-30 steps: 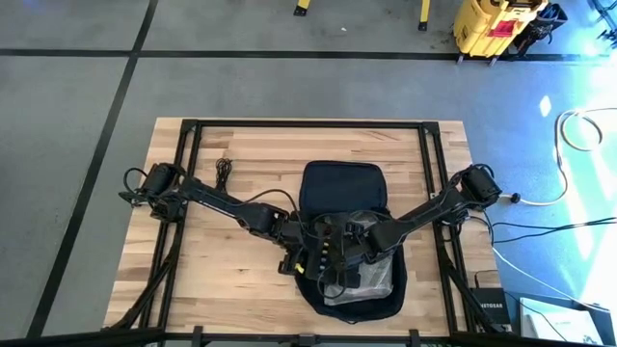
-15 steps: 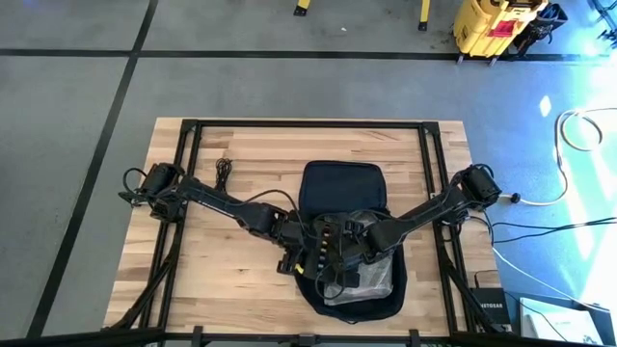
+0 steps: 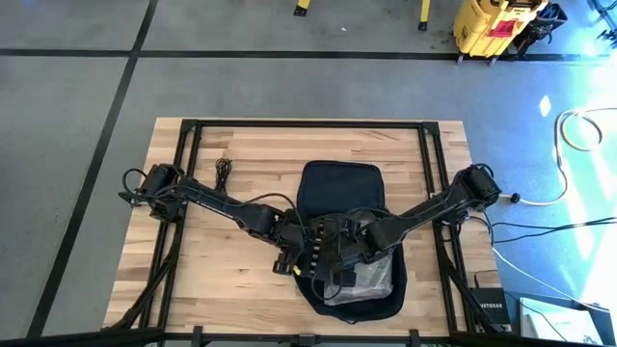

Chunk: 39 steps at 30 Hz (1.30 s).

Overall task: Unpack backpack
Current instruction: Remove the black medicine organizer from the black backpack

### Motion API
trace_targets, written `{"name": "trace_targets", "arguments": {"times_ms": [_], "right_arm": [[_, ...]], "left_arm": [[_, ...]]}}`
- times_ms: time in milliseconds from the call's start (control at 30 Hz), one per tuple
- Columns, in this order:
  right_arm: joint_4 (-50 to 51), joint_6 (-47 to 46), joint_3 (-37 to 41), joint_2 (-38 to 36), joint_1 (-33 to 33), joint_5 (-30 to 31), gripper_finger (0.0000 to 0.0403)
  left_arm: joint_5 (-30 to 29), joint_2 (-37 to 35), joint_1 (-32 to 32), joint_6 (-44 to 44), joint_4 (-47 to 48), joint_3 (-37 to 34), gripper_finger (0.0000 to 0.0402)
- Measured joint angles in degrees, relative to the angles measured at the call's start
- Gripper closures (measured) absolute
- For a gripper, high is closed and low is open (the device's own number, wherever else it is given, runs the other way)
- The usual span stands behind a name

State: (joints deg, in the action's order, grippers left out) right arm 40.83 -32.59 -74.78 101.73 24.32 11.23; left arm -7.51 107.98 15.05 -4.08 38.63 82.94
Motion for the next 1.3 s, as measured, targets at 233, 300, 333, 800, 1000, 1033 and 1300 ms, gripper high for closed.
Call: {"name": "trace_targets", "arguments": {"times_ms": [233, 300, 333, 800, 1000, 1033, 1300], "right_arm": [[0.55, 1.53, -1.71, -0.01, -0.02, 1.24, 0.0249], [0.66, 1.64, -2.24, -0.01, -0.02, 1.39, 0.0249], [0.66, 1.85, -2.45, -0.01, -0.02, 1.44, 0.0249], [-0.12, 3.89, -3.88, 0.01, -1.92, 0.71, 0.0249], [2.24, 5.85, -5.61, 0.03, -2.81, -0.42, 0.0249], [2.55, 6.10, -6.04, 0.03, -2.96, -0.38, 0.0249], [2.76, 7.32, -6.87, 0.12, -3.34, -0.07, 0.0249]], "left_arm": [[-1.53, -2.33, 0.39, -1.58, 2.16, 0.00, 0.0165], [-1.50, -2.73, 0.64, -1.75, 2.59, 0.00, 0.0165], [-1.60, -2.80, 0.75, -1.89, 2.82, 0.00, 0.0165], [-3.47, -5.94, 1.86, -3.59, 8.48, 1.88, 0.0165], [-3.91, -5.94, 1.88, -4.88, 8.62, 2.01, 0.0165], [-3.89, -5.94, 1.90, -5.09, 8.86, 2.01, 0.0165], [-5.13, -6.36, 2.65, -6.28, 10.25, 2.01, 0.0165]]}}
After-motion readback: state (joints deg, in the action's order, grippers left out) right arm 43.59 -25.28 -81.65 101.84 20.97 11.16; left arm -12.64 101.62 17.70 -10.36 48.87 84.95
